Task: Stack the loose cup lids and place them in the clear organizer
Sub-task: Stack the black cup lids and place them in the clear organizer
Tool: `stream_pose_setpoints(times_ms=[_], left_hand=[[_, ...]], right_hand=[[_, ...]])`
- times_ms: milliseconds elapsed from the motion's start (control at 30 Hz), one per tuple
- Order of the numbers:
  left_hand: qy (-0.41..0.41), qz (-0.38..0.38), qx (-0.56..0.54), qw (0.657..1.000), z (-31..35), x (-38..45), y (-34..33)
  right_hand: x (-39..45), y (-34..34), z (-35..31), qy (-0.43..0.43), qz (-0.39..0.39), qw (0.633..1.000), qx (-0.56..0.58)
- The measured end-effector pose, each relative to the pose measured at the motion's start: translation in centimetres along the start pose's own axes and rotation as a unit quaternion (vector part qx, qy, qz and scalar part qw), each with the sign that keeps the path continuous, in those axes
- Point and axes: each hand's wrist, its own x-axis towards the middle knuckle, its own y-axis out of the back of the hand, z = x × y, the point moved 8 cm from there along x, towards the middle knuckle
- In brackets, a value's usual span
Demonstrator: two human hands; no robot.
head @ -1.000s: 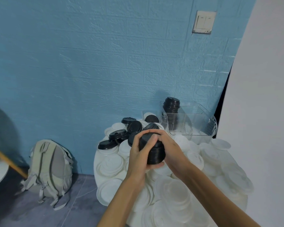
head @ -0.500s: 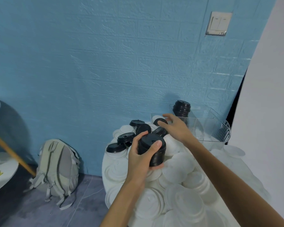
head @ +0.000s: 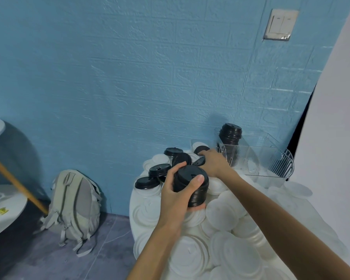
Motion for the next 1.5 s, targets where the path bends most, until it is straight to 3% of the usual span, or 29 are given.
stream_pose_setpoints(times_ms=[433,1033,1300,1500], left_hand=[[-0.002,0.004,0.002,1.000,-0.3,0.1,0.1],[0.007,0.011,-0.004,1.000,-0.8,-0.1,0.3],[0.013,0.009,-0.003,1.000,-1.0,-0.2,0.4],[0.010,0.010,0.000,1.000,-0.9,0.0,0.3]], right_hand=[[0.3,0.3,-0.6,0.013,0.008,0.997,-0.073],[-1.3,1.8,0.3,0.000,0.076,0.997,0.010],[-3.4,4.8,0.6,0.014,0.146,0.983,0.107],[-8.0,8.6,0.1,0.017,0.158,0.930,0.331]])
